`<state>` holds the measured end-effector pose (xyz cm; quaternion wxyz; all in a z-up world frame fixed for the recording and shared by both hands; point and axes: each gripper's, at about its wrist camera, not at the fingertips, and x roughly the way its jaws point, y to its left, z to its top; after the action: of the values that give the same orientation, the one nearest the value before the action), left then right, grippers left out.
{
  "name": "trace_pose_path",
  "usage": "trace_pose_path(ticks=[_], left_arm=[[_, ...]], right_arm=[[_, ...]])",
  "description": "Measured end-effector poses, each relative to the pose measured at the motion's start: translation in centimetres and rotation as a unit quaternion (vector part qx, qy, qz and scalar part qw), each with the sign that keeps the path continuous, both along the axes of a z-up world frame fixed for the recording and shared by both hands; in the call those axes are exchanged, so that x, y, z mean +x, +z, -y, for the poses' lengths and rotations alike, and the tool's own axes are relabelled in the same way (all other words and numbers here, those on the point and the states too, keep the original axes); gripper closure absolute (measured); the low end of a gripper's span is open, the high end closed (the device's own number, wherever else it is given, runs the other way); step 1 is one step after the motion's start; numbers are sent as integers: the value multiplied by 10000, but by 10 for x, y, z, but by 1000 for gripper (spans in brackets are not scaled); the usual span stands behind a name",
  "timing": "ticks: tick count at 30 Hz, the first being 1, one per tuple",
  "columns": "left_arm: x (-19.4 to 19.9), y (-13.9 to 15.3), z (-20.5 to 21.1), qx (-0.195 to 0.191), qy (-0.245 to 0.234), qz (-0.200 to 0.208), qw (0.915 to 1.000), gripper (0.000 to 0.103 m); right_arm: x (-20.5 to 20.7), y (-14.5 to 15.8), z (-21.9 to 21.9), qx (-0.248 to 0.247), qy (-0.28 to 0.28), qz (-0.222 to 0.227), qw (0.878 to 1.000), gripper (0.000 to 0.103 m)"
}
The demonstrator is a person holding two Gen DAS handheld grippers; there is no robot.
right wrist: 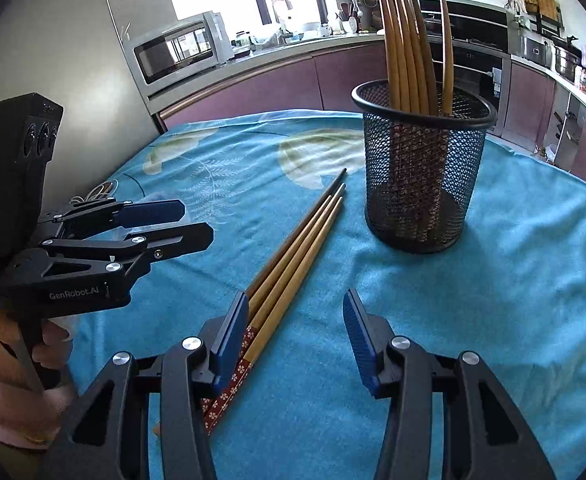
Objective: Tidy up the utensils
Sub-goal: 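Grasp a chopstick with the right gripper while the left gripper grasps another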
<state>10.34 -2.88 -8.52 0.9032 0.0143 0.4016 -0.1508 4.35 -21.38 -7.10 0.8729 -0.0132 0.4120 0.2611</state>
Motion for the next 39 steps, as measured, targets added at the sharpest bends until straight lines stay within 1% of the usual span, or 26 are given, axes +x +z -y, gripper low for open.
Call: trace_pose_path(ticks=[6, 19, 24, 32, 39], left_arm=[[-1, -6, 3, -20, -32, -86, 10000, 47], [3, -9, 11, 4, -181, -146, 9997, 44], [6, -13, 21, 67, -323, -189, 9993, 44], [20, -24, 30, 66, -464, -436, 9980, 44], [24, -27, 37, 273, -492, -411, 9976, 42]], right_arm=[[-2, -4, -7, -258, -51, 73, 9996, 56], [4, -10, -8, -584, -235, 3, 9980, 56], [3, -11, -5, -532, -241, -37, 9983, 57], [4, -11, -1, -431, -245, -79, 9987, 58], [3, -11, 3, -415, -240, -80, 9988, 58]])
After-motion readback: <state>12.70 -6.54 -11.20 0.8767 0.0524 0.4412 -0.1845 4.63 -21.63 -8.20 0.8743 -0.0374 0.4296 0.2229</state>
